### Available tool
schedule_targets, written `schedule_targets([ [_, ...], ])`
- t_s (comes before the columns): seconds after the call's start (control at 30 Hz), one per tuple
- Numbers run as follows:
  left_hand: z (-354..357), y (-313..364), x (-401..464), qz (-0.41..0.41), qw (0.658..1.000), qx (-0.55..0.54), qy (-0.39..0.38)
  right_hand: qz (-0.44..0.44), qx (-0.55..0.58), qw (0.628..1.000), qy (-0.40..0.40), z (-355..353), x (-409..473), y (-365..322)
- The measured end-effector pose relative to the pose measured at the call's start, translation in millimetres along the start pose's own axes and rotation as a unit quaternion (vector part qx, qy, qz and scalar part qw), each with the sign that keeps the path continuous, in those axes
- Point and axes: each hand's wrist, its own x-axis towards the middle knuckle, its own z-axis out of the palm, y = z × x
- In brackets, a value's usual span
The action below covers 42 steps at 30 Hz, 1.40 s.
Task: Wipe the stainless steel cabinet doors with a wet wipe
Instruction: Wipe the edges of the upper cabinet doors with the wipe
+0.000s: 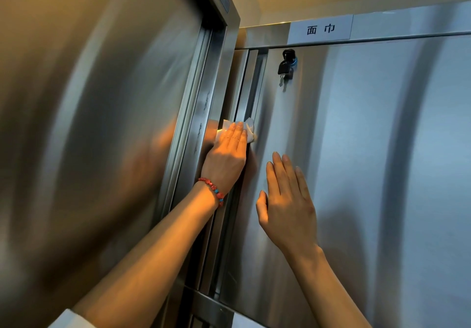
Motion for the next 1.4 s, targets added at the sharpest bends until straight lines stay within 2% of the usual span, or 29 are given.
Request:
schedule_targets([
  [0.5,-5,-1,6,-0.038,0.998,-0.046,-0.015,-0.001,0.002,1.000,-0.004,0,0,0],
  [0.67,-8,-8,13,-0.024,0.998,-0.049,-0.002,-0.003,0.002,1.000,-0.001,0,0,1],
  [0.9,-7,-3,17,-0.045,0.996,-0.060,-0.039,0.000,0.011,1.000,0.008,0,0,1],
  [1.27,-5,-10,38,-0.050,0.996,-0.054,-0.043,0.001,0.010,1.000,0.007,1,0,0],
  [1.4,6,-20,52,-0.050,0.993,-0.045,-0.100,-0.001,0.003,1.000,0.012,4,-1,1],
])
